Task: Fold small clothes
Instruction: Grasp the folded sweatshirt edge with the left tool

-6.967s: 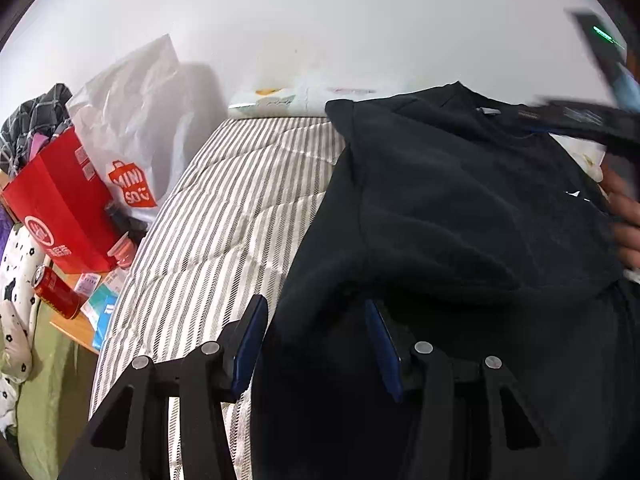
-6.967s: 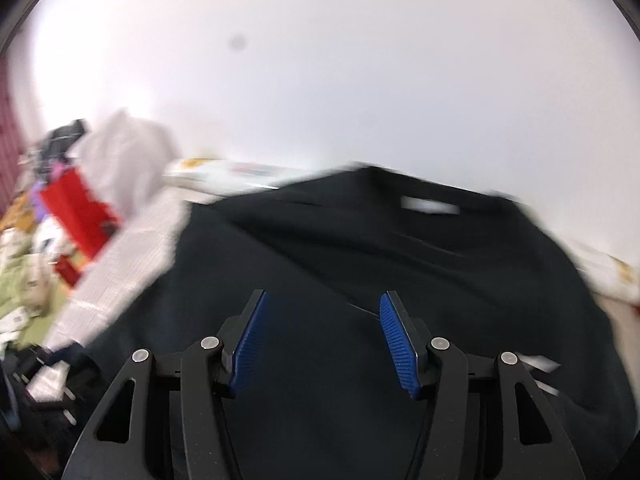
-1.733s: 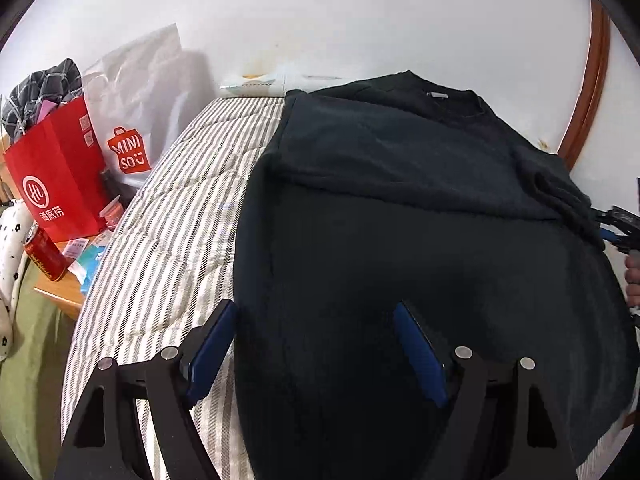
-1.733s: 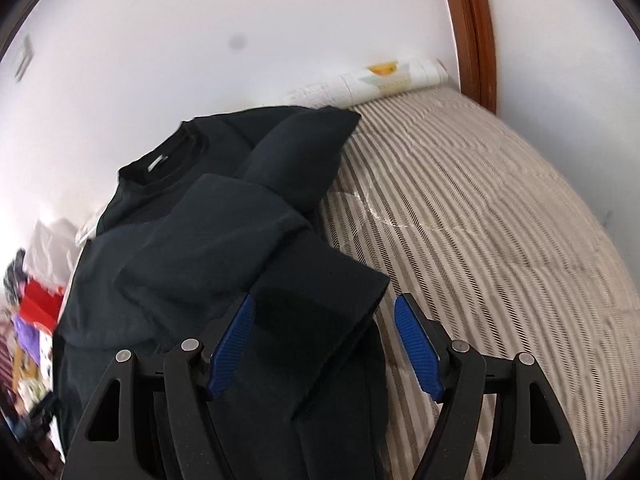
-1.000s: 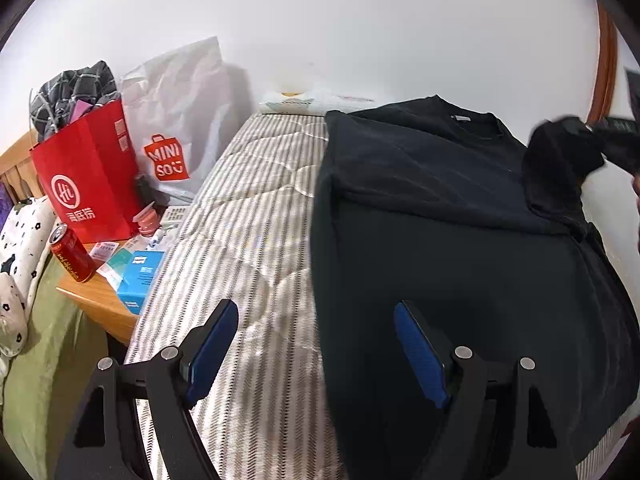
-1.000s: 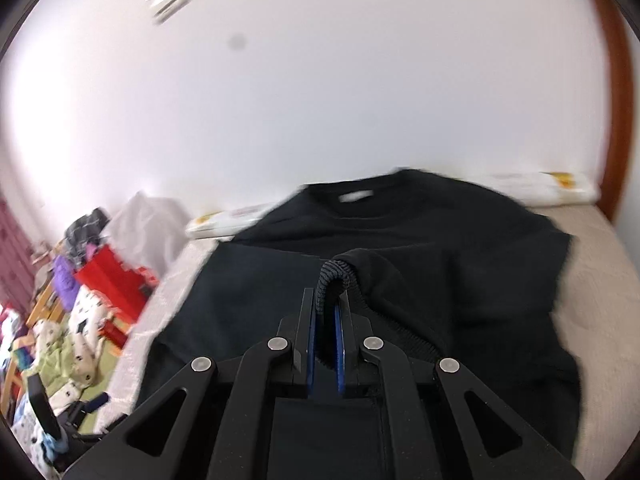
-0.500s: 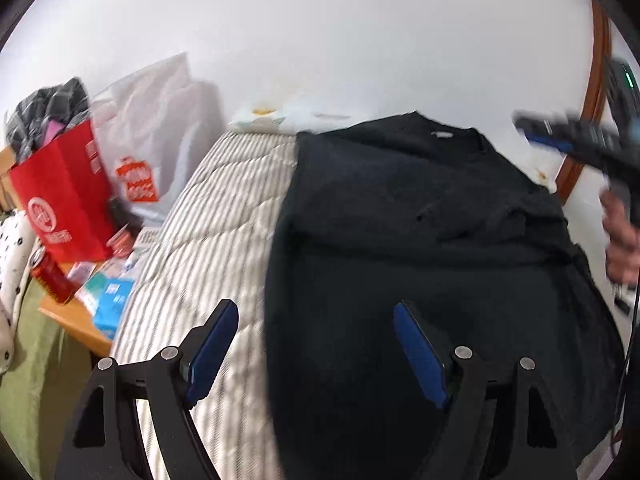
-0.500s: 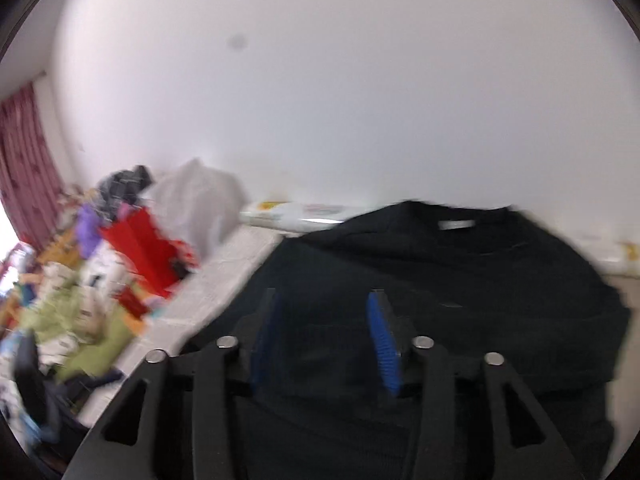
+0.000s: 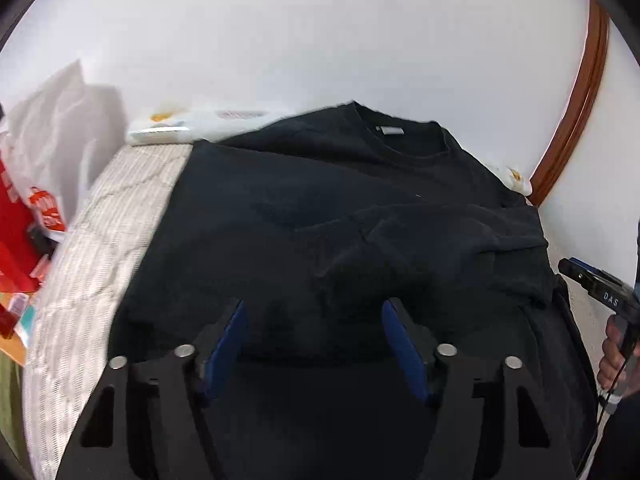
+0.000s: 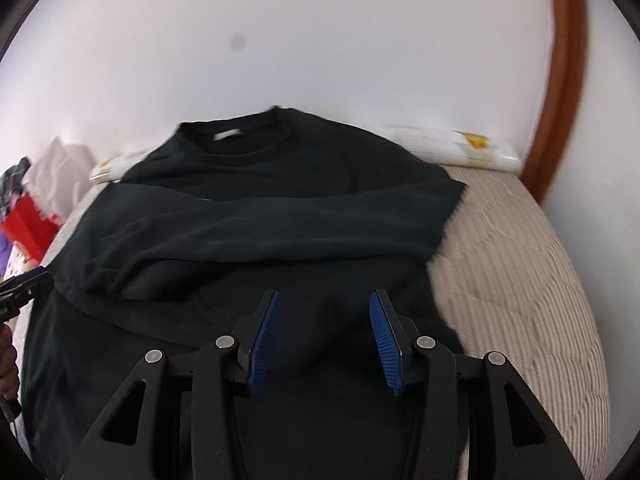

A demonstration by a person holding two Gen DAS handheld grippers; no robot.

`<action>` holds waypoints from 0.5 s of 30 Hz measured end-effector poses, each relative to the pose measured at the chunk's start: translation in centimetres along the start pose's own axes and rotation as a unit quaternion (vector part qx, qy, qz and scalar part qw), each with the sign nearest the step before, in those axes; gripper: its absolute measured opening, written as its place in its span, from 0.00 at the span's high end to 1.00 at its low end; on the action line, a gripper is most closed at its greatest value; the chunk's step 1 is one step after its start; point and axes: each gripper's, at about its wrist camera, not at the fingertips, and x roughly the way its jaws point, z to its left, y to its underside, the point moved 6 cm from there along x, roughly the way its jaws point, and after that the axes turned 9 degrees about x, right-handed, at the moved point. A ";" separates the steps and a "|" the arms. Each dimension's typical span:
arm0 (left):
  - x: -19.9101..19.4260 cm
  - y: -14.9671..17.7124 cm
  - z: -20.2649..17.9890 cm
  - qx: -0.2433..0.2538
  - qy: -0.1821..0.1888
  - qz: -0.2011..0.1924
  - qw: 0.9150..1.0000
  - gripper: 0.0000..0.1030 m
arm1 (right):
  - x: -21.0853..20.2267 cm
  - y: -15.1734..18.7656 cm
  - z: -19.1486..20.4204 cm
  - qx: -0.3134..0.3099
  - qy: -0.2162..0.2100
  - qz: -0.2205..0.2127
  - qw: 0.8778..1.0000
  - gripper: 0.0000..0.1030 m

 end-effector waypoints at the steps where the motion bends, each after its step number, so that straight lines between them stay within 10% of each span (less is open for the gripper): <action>1: 0.6 -0.2 -0.4 -0.001 0.005 0.005 1.000 0.43 | 0.0 0.0 -0.5 0.005 0.002 -0.003 1.000 0.55; 15: 5.8 -0.8 -0.7 -0.025 0.015 0.031 0.999 0.70 | -0.5 0.3 -1.1 0.022 -0.020 -0.013 0.999 0.55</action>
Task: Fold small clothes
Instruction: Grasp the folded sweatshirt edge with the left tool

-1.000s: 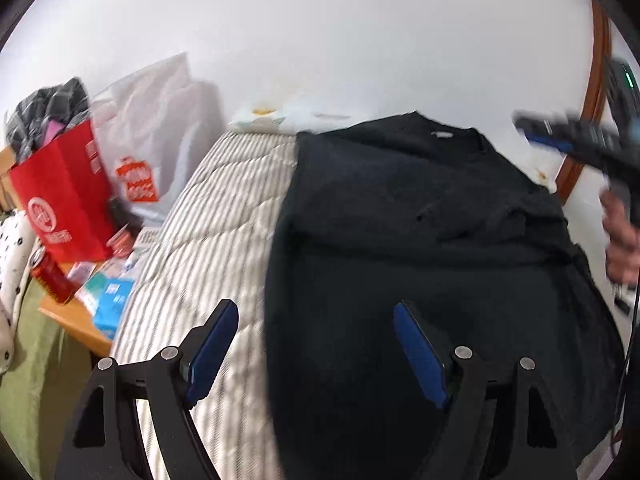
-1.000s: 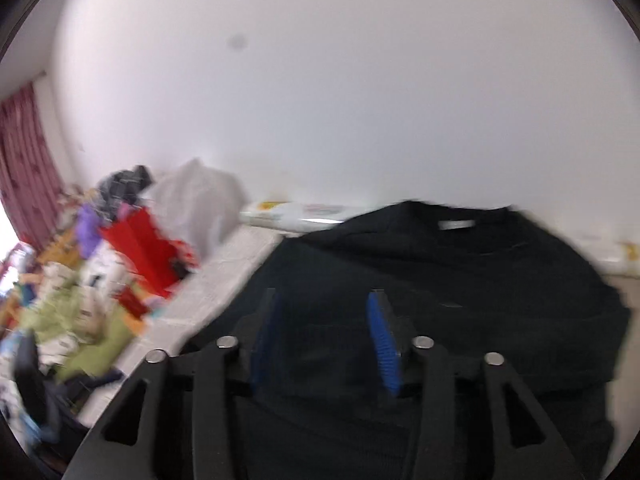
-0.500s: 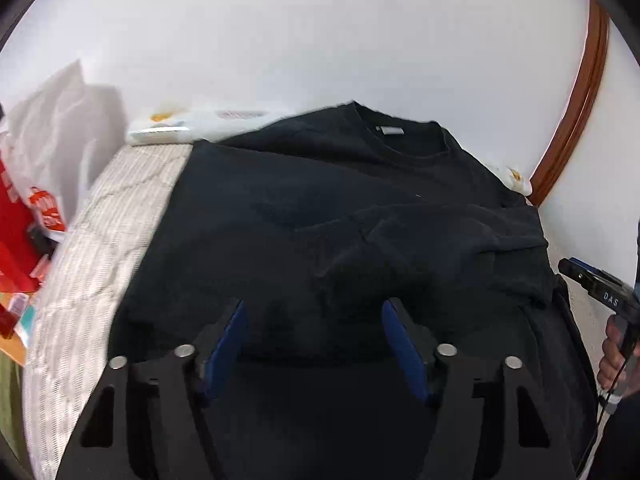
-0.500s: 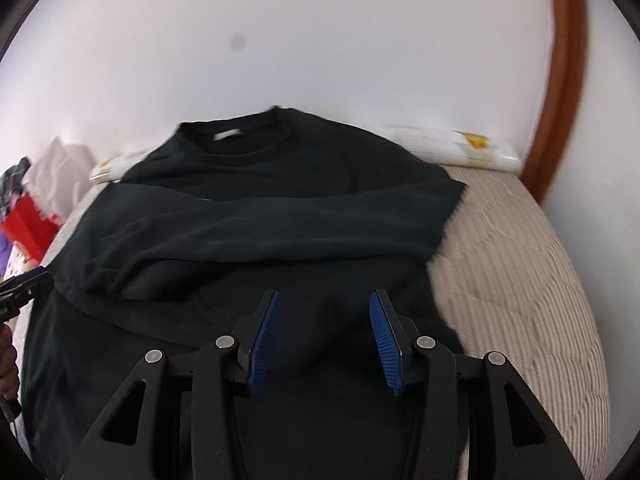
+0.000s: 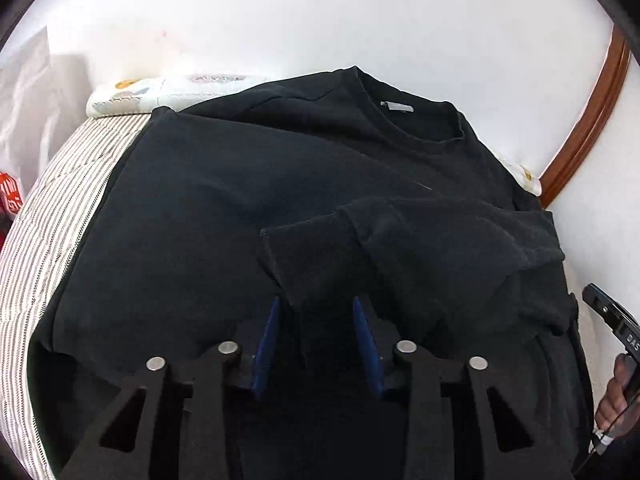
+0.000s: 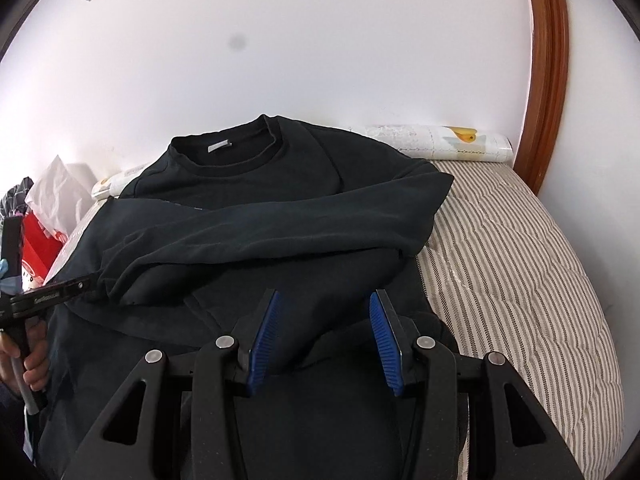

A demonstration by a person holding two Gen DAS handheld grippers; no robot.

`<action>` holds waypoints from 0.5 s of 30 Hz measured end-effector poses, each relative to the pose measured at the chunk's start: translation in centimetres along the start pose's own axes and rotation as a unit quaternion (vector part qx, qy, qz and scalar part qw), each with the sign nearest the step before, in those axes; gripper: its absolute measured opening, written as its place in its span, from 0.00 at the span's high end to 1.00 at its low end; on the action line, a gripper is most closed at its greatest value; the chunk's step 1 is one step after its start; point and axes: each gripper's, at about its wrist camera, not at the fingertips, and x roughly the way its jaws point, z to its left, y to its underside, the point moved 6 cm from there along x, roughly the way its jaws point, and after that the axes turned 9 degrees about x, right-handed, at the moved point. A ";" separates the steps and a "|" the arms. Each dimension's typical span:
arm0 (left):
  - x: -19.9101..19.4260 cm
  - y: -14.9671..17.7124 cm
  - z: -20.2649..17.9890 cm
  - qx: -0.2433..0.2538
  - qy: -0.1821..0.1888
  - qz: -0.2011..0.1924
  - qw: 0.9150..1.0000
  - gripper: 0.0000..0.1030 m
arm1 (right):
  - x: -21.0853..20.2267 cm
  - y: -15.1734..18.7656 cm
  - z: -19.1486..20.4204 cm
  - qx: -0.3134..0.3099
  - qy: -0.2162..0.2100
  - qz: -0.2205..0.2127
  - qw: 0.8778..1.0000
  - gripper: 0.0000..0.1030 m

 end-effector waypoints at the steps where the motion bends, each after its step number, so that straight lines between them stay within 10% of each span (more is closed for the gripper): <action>1: 0.0 -0.1 0.0 0.002 -0.009 0.000 1.000 0.77 | 0.0 0.1 0.0 0.000 0.001 0.001 1.000 0.55; 3: -0.3 -0.2 -0.1 0.017 -0.030 -0.002 0.999 0.94 | 0.2 0.2 -0.1 0.000 0.007 0.004 1.000 0.55; 9: -1.8 0.1 -1.6 0.051 -0.015 -0.005 0.999 0.94 | 0.3 0.2 -0.5 0.006 0.019 0.007 1.000 0.55; 15: -0.6 0.5 -0.6 0.026 0.000 0.018 1.000 0.75 | -0.5 0.5 -0.5 0.007 0.022 0.006 1.000 0.55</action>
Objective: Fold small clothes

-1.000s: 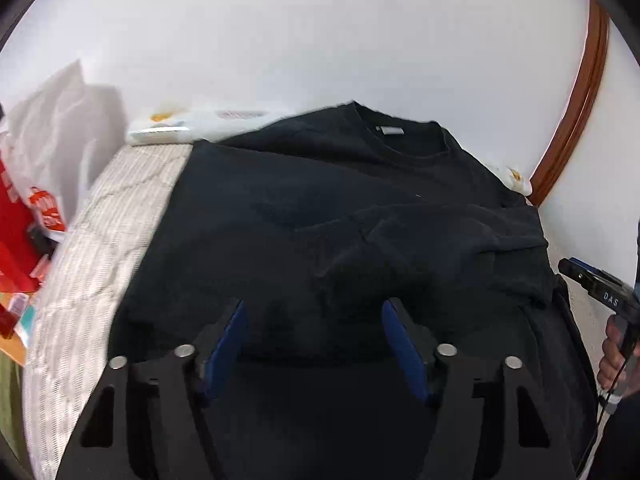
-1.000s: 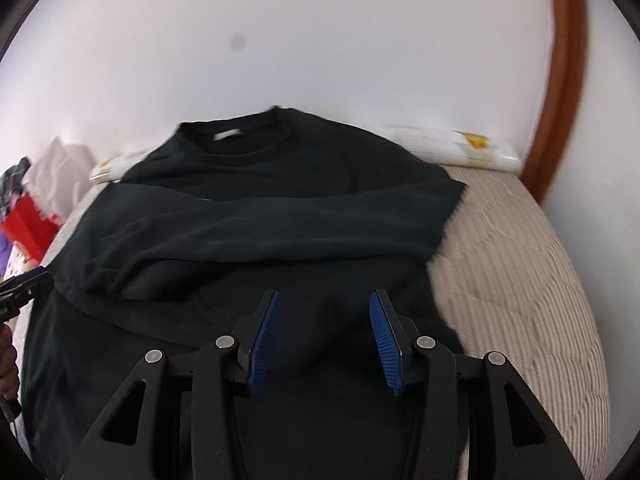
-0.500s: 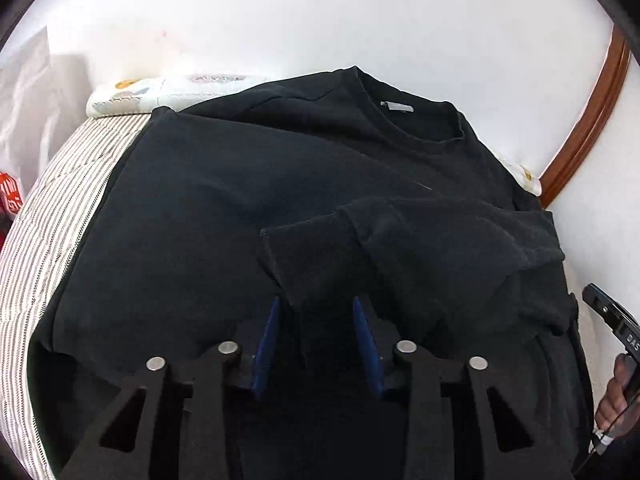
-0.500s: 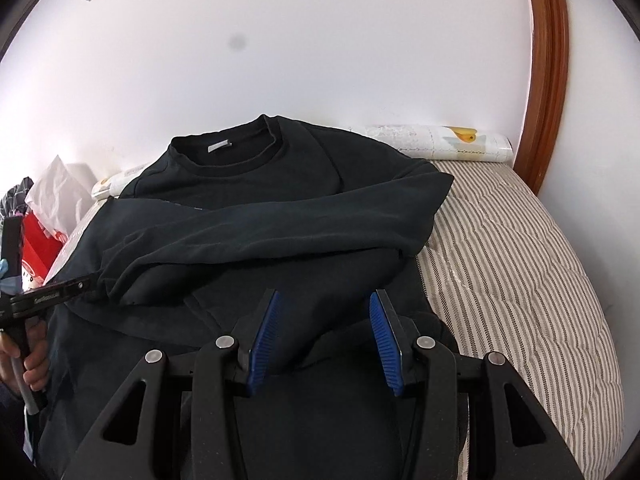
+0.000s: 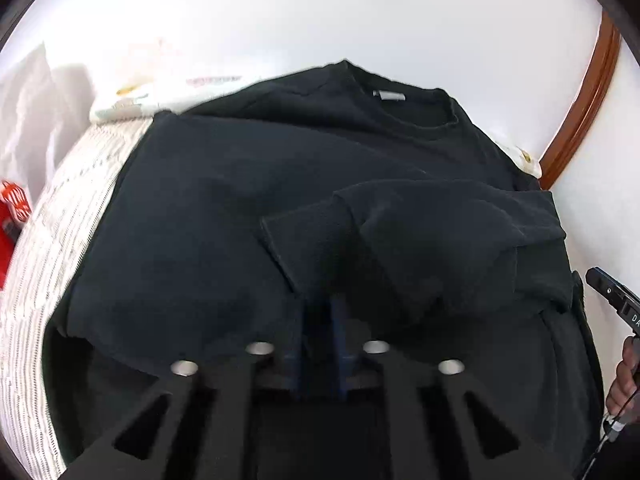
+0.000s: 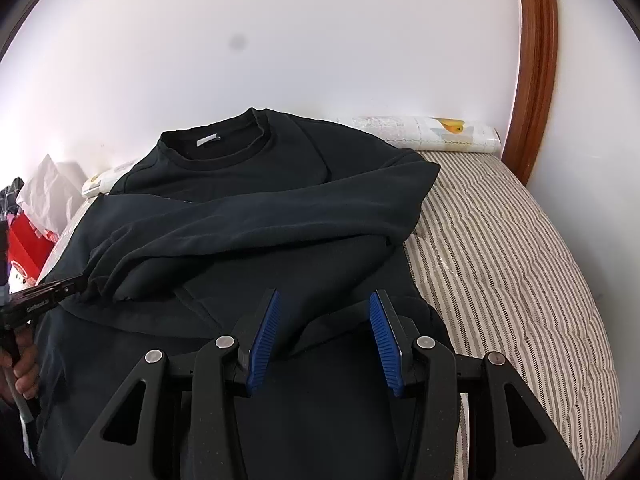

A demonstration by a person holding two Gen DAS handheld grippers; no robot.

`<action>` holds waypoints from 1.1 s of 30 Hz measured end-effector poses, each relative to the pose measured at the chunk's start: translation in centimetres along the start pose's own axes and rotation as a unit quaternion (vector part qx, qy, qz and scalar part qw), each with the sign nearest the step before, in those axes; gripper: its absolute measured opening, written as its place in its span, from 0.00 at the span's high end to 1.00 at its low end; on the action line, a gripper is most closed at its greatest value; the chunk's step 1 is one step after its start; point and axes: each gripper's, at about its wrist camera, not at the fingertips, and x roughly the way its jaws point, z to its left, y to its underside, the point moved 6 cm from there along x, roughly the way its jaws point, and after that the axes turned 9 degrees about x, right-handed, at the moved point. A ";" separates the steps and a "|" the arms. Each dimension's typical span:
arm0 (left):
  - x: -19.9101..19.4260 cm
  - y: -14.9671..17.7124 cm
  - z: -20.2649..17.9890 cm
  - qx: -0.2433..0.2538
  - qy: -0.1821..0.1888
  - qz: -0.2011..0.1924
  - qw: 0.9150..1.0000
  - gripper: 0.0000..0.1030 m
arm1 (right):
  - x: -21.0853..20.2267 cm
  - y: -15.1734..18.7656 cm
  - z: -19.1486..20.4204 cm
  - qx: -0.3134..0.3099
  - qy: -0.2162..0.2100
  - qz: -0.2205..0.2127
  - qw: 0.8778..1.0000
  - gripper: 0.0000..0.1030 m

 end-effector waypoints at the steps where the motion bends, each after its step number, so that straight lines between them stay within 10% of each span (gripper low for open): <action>1: 0.1 0.1 -0.1 0.003 0.010 0.001 1.000 0.71 | -0.1 0.1 0.0 -0.001 0.001 0.000 1.000 0.55; 8: 0.8 -0.4 0.2 -0.012 -0.008 -0.007 1.000 0.68 | -0.5 0.6 -0.4 0.010 -0.005 0.012 1.000 0.55; 13: 0.7 -0.9 -0.6 0.019 -0.030 -0.015 0.999 0.92 | -0.6 0.8 -0.8 0.013 0.001 0.018 1.000 0.55; 21: -6.7 -3.1 4.2 -0.007 -0.095 -0.098 0.991 0.92 | -1.9 -1.1 -2.5 0.014 0.038 -0.005 0.999 0.55; 33: -4.0 1.2 8.9 -0.032 -0.119 -0.030 0.992 0.87 | 3.6 -2.0 -2.3 -0.004 0.097 0.013 0.995 0.55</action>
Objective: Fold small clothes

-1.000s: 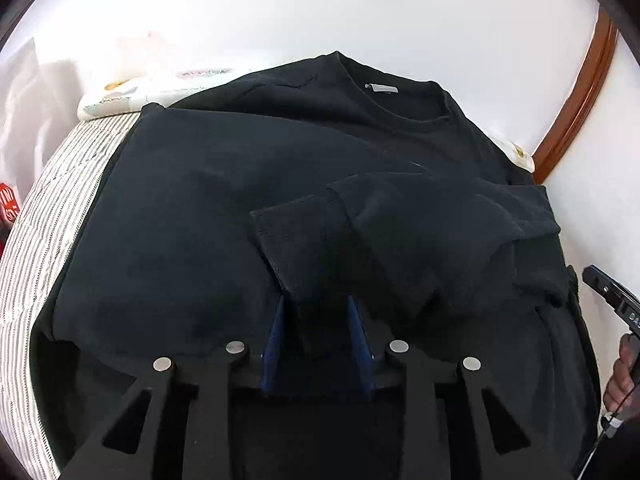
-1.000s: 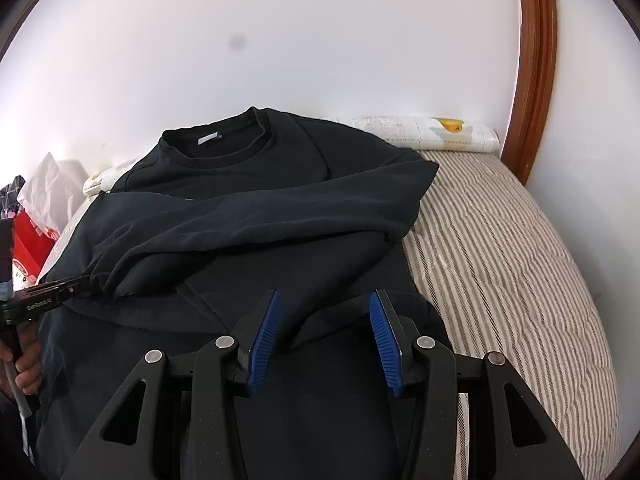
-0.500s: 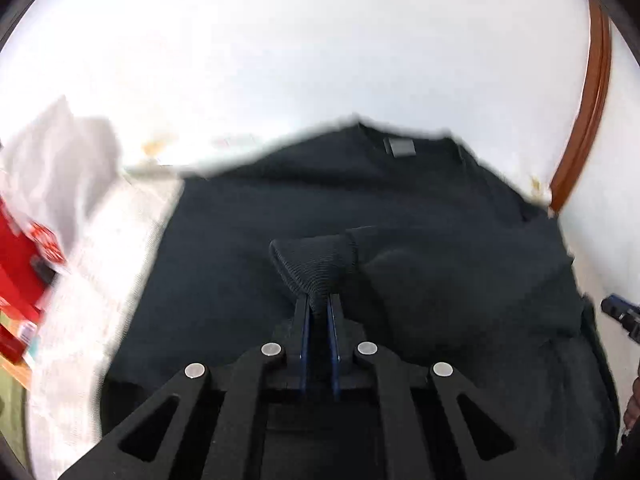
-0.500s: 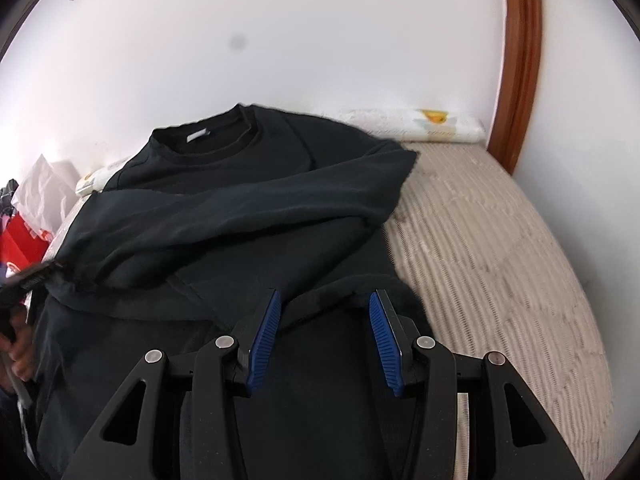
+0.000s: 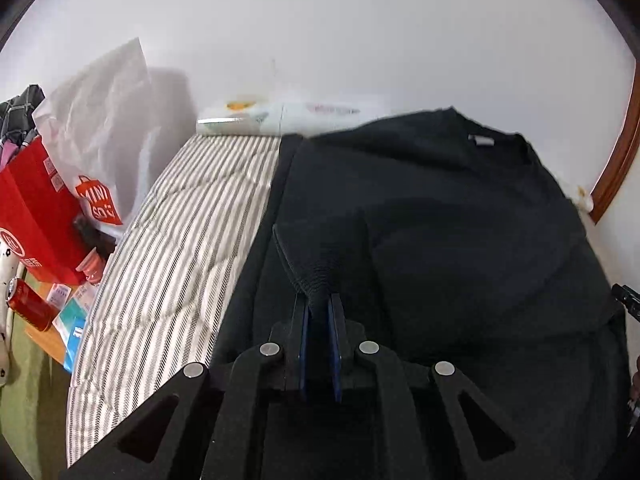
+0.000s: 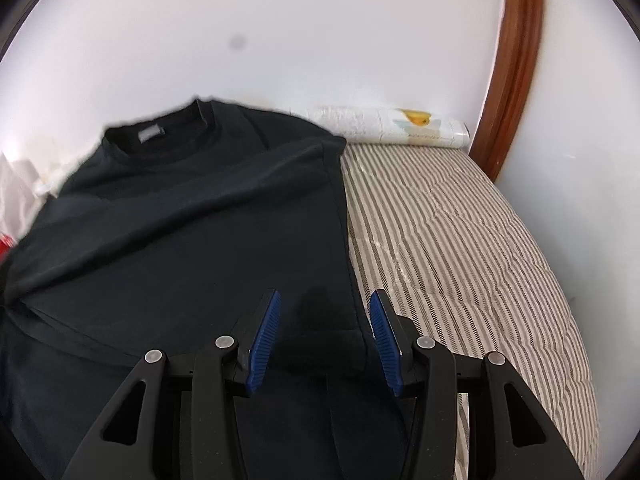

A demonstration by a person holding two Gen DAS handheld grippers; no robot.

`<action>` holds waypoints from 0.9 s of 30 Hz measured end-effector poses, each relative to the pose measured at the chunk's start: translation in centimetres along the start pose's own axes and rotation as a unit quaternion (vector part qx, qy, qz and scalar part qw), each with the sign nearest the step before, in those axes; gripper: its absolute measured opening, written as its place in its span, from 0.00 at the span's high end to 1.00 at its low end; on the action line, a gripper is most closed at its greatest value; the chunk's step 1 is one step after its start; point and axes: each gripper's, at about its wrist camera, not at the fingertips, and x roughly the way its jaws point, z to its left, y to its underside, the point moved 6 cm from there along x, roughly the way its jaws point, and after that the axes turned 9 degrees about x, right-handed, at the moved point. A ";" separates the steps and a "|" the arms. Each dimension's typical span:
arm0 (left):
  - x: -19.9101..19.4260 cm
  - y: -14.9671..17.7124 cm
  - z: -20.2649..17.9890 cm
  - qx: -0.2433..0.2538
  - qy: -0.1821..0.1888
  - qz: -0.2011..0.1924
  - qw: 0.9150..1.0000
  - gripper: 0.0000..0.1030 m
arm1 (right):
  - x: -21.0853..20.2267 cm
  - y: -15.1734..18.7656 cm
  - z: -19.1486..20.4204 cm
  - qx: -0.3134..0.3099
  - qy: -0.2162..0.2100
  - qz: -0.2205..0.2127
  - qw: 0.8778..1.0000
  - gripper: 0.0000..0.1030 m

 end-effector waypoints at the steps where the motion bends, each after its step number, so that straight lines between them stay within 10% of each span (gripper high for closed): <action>1: 0.1 0.1 0.0 0.003 -0.006 0.003 1.000 0.86 | 0.7 0.3 -0.1 -0.007 0.019 0.006 1.000 0.55; 27: -9.0 7.3 0.0 -0.027 0.034 -0.003 0.999 0.82 | -10.3 5.3 -0.5 -0.016 -0.029 -0.028 0.999 0.40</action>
